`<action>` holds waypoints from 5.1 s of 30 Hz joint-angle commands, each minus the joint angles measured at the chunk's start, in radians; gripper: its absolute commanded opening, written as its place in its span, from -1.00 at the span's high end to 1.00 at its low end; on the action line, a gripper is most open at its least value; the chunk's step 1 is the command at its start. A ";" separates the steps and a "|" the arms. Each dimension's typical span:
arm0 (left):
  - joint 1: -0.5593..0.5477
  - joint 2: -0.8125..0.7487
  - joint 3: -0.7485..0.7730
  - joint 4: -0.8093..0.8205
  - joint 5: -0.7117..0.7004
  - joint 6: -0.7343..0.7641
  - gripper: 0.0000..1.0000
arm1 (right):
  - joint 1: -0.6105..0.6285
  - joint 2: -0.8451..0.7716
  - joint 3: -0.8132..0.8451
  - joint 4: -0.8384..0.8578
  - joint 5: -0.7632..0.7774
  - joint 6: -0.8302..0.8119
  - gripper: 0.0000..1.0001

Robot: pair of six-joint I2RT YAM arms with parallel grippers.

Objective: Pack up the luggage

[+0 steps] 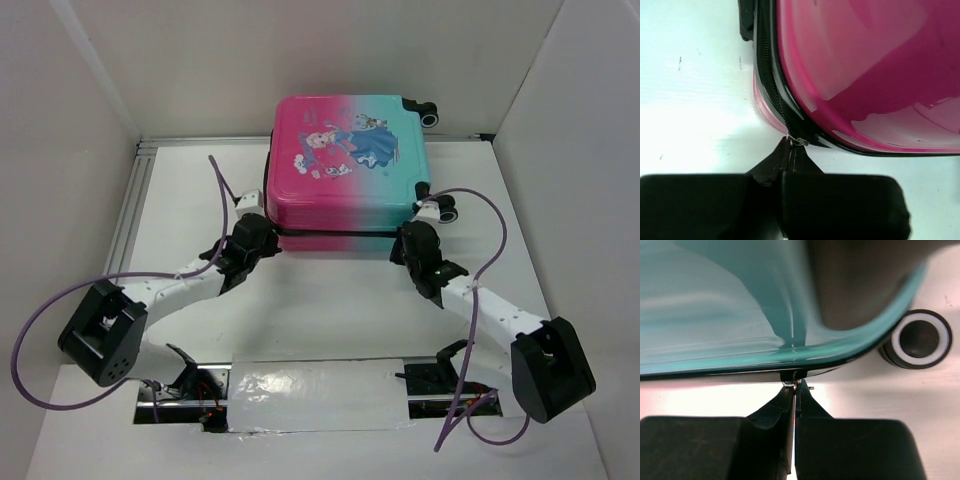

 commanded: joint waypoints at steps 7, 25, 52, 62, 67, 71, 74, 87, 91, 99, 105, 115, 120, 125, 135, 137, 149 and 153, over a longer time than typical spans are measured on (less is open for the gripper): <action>0.116 -0.150 -0.102 -0.111 -0.063 -0.009 1.00 | -0.152 -0.060 -0.031 -0.044 0.065 0.064 1.00; 0.313 -0.233 -0.150 -0.101 0.188 0.186 1.00 | -0.440 -0.132 -0.110 0.090 -0.264 -0.046 1.00; 0.468 -0.005 0.080 -0.122 0.484 0.503 1.00 | -0.673 0.332 0.277 -0.002 -0.661 -0.278 1.00; 0.560 0.070 0.192 -0.196 0.497 0.507 1.00 | -0.684 0.578 0.571 -0.154 -0.606 -0.241 1.00; 0.594 0.130 0.250 -0.218 0.535 0.545 1.00 | -0.718 0.696 0.701 -0.256 -0.750 -0.328 1.00; 0.631 0.187 0.295 -0.254 0.544 0.545 1.00 | -0.742 0.773 0.761 -0.277 -0.783 -0.337 1.00; 0.631 0.245 0.356 -0.284 0.544 0.572 1.00 | -0.742 0.796 0.794 -0.288 -0.804 -0.365 1.00; 0.662 0.379 0.619 -0.406 0.724 0.774 1.00 | -0.669 0.966 1.114 -0.426 -0.732 -0.600 1.00; 0.652 0.431 0.695 -0.446 0.736 0.844 1.00 | -0.660 1.036 1.229 -0.450 -0.732 -0.621 1.00; 0.652 0.543 0.833 -0.464 0.731 0.869 1.00 | -0.650 1.145 1.418 -0.450 -0.887 -0.615 1.00; 0.662 0.590 0.907 -0.464 0.770 0.896 1.00 | -0.639 1.207 1.516 -0.427 -0.887 -0.632 1.00; 0.671 0.765 1.115 -0.476 0.759 0.890 1.00 | -0.578 1.466 1.800 -0.397 -0.901 -0.549 1.00; 0.671 0.828 1.180 -0.423 0.669 0.803 1.00 | -0.520 1.527 1.798 -0.214 -0.800 -0.465 1.00; 0.671 0.908 1.332 -0.443 0.653 0.763 1.00 | -0.466 1.564 1.858 -0.114 -0.726 -0.456 1.00; 0.671 0.986 1.493 -0.389 0.702 0.815 1.00 | -0.448 1.626 1.946 0.113 -0.697 -0.333 1.00; 0.660 1.009 1.516 -0.369 0.669 0.778 1.00 | -0.439 1.635 1.946 0.174 -0.697 -0.282 1.00; 0.579 0.864 1.282 -0.127 0.883 0.801 1.00 | -0.419 1.542 1.909 0.139 -0.587 -0.114 -0.72; 0.539 0.692 1.083 -0.108 0.966 0.867 1.00 | -0.461 1.400 1.828 -0.019 -0.542 -0.103 -1.00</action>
